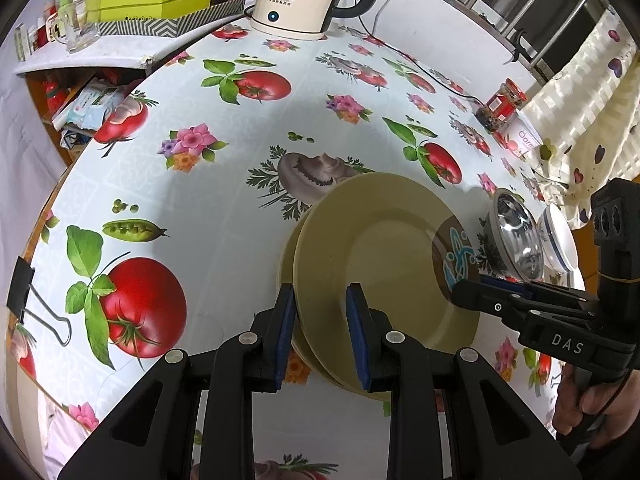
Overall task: Organize plates and bowls
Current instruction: 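Lower the second plate onto the stack and open both grippers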
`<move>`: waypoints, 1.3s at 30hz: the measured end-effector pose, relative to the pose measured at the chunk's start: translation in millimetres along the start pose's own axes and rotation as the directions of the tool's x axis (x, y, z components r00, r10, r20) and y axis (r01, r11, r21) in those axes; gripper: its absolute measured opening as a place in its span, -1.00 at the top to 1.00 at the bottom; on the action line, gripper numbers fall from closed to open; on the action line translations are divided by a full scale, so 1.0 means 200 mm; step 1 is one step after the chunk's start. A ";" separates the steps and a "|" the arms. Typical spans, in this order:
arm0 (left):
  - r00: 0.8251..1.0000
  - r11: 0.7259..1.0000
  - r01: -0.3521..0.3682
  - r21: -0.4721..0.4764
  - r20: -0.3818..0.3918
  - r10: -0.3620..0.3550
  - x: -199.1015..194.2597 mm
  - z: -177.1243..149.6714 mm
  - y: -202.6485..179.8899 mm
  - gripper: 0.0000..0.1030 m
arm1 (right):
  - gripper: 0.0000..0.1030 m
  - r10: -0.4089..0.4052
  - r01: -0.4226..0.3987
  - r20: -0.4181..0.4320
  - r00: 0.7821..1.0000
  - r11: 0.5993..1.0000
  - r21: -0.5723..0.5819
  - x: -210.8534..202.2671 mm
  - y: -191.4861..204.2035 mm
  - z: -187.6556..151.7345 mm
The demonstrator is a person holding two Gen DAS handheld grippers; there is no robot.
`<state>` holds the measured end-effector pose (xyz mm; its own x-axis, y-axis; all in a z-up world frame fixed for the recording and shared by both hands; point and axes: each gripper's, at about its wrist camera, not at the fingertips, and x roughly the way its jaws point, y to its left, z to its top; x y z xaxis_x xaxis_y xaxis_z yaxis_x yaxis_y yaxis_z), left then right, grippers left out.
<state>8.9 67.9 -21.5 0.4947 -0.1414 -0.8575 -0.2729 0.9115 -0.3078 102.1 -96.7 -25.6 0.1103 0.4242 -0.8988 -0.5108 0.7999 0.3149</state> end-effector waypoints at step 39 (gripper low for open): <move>0.999 1.000 -0.017 -0.007 0.032 0.018 -0.05 0.00 0.04 0.48 | 0.42 -0.018 0.019 0.031 0.999 0.998 -0.054 -0.01 0.02 0.00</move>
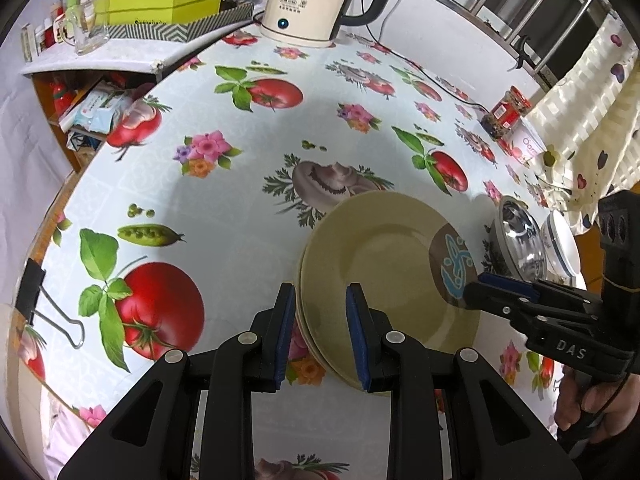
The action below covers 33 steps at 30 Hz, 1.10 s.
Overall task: Organize plates and bowls
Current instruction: 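Lower the second plate onto the stack and open both grippers, then withdraw both grippers from the stack toward the steel bowl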
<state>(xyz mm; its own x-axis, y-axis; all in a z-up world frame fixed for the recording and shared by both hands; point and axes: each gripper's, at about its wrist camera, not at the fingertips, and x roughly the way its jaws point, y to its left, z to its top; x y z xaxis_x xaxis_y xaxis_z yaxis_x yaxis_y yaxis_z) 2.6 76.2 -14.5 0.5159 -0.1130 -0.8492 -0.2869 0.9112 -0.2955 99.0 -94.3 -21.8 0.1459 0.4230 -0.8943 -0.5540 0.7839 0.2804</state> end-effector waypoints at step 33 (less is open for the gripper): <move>0.989 0.959 0.130 0.254 0.032 -0.142 -0.03 0.00 -0.47 0.48 | 0.30 -0.069 0.027 0.241 0.968 0.984 0.174 -0.43 -0.38 -0.28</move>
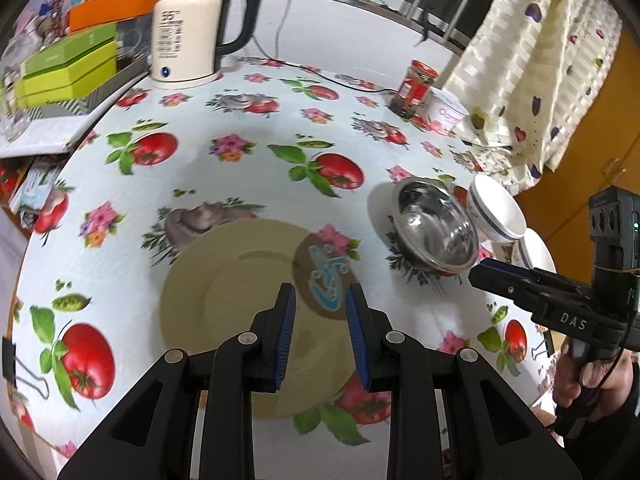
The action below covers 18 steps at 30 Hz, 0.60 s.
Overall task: Organize plates and bowls
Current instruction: 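Withdraw both grippers from the stack toward the steel bowl, then move both grippers to the steel bowl and close on its rim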
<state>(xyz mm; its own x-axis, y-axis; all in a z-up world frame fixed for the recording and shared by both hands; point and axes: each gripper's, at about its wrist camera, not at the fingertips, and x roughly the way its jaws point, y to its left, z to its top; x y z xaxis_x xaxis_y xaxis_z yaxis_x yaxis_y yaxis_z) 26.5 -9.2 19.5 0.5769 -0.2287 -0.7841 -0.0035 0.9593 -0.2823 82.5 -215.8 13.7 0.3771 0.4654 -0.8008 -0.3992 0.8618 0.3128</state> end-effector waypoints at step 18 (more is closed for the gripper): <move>0.998 0.994 0.047 0.096 -0.039 -0.044 0.16 0.12 -0.19 0.47 | 0.32 -0.117 0.113 0.022 0.993 0.983 0.145 -0.02 -0.31 0.03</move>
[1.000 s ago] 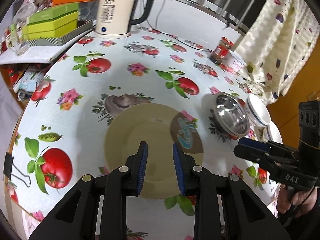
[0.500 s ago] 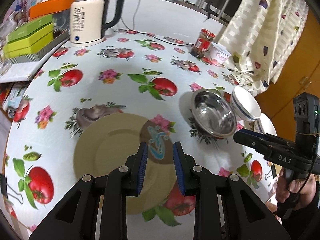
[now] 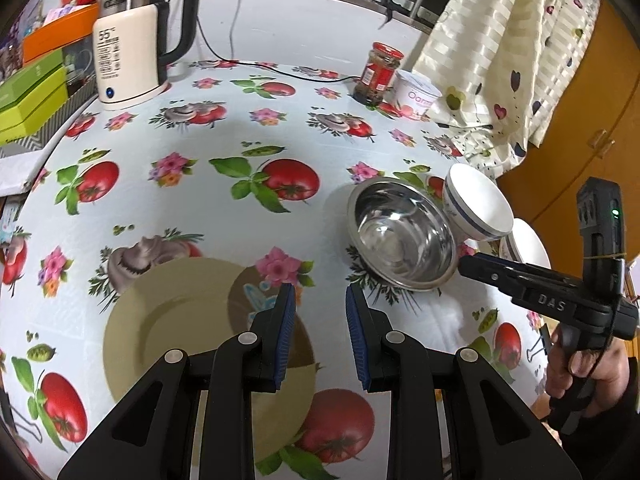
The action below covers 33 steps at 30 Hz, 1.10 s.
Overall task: Organize plates and bowls
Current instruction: 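Move both grippers to the steel bowl and close on its rim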
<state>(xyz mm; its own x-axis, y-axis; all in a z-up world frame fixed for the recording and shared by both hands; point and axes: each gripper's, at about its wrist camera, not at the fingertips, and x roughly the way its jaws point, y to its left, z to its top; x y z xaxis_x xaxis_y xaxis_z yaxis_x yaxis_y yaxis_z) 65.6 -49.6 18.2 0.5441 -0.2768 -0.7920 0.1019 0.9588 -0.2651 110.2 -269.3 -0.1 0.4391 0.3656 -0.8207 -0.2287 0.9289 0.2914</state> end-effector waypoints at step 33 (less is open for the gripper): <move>0.999 0.999 0.029 0.020 -0.016 -0.029 0.01 -0.01 -0.06 0.48 | 0.77 0.112 -0.086 -0.114 0.987 0.974 0.211 -0.01 -0.22 -0.15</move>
<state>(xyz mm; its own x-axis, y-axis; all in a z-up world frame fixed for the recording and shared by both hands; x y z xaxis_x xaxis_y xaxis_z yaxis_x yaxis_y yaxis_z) 64.3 -61.8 18.3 0.5276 -0.3051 -0.7928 0.1340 0.9515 -0.2770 93.6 -312.2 -25.7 0.3086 0.4577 -0.8338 -0.0768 0.8858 0.4577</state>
